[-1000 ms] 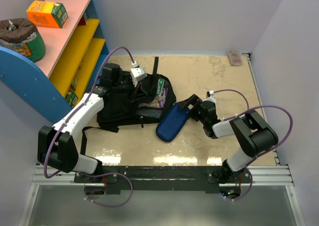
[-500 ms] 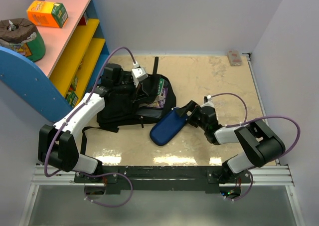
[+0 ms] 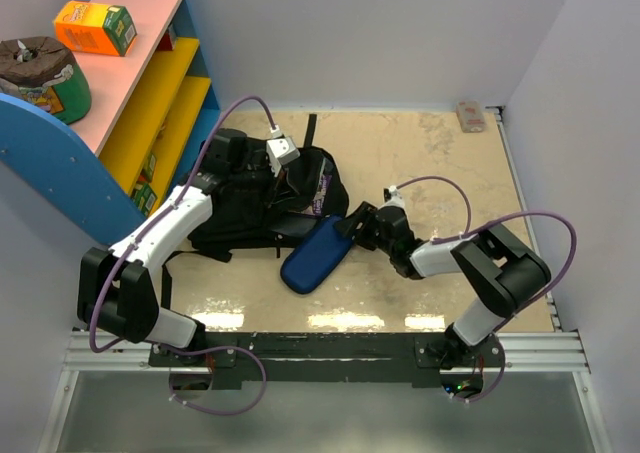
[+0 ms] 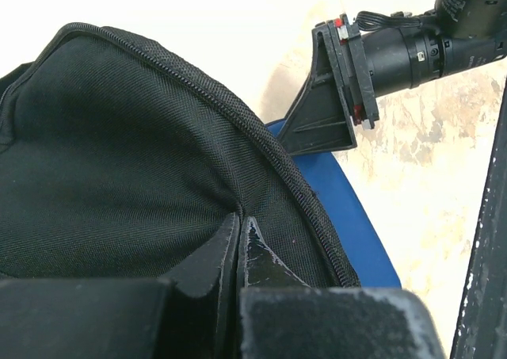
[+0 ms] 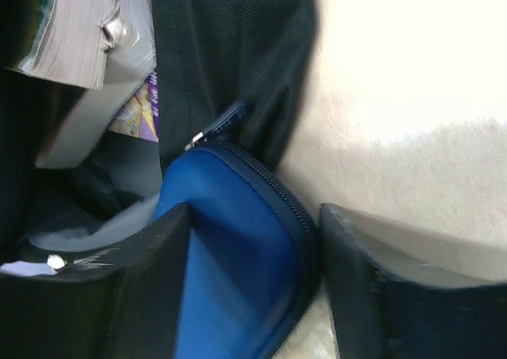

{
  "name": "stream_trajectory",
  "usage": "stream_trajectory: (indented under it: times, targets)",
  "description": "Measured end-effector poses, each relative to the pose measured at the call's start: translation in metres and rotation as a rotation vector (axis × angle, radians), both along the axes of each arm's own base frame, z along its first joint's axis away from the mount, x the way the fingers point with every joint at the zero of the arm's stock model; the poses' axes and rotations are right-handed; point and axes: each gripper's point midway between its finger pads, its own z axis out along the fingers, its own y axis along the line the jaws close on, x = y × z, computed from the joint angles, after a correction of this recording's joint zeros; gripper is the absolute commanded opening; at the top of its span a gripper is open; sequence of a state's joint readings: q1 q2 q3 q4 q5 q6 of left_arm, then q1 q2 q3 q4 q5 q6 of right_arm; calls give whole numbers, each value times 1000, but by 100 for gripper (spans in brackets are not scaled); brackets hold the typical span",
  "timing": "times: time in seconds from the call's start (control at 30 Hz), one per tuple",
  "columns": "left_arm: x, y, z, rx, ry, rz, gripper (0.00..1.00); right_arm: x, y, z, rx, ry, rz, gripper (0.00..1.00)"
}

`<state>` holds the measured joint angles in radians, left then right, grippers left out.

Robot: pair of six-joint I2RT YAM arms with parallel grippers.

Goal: Pack the student bag
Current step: Pick up the stationery from the center of the board, then place the stationery in the student bag.

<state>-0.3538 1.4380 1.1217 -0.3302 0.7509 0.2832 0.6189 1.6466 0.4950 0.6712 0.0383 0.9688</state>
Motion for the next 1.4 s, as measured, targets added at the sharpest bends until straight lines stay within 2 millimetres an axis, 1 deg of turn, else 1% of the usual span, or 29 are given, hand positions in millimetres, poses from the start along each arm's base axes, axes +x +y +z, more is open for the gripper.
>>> stream_trajectory:
  times: [0.07,0.1,0.2,0.23,0.3,0.33,0.43,0.5,0.53,0.6,0.73,0.8,0.87,0.93,1.0,1.07,1.23,1.33,1.4]
  targets:
    - [0,0,0,2,0,0,0,-4,-1,0,-5,13,2,40]
    - [0,0,0,3,-3,-1,0,-6,-2,2,-4,16,4,33]
    - [0,0,0,4,-6,-3,0,-16,-4,13,2,10,26,20]
    - [0,0,0,5,-6,-3,0,-18,-5,17,2,6,36,14]
    - [0,1,-1,7,-10,-4,0,-25,-6,27,0,-2,59,10]
    - [1,1,-1,8,-11,-4,0,-28,-6,32,1,-6,72,0]
    - [0,1,-1,8,-11,-5,0,-33,-9,53,29,-24,97,0]
    - [0,1,-1,8,-9,-6,0,-29,-13,69,53,-30,100,0]
    - [0,0,-1,7,-9,-7,0,-25,-16,76,62,-38,90,0]
    - [-1,0,0,6,-10,-9,0,-11,-24,98,89,-62,63,0]
    - [-1,0,1,5,-12,-9,0,22,-39,153,132,-141,5,0]
    - [-1,0,3,2,-20,-9,0,34,-46,178,133,-187,-9,0]
    - [-1,0,8,-2,-35,-7,0,39,-52,189,116,-207,-17,0]
    - [-2,1,11,-4,-43,-6,0,41,-54,190,104,-206,-21,0]
    - [-3,1,12,-6,-44,-7,0,44,-55,185,90,-197,-26,0]
    - [-5,1,12,-8,-37,-10,0,48,-56,176,77,-180,-41,0]
    - [-8,-2,13,-29,-4,-11,0,56,-59,145,37,-138,-106,0]
    - [-9,-3,15,-41,8,-10,0,57,-50,138,20,-137,-155,0]
    - [-10,-5,15,-46,16,-10,0,53,-33,136,11,-145,-179,0]
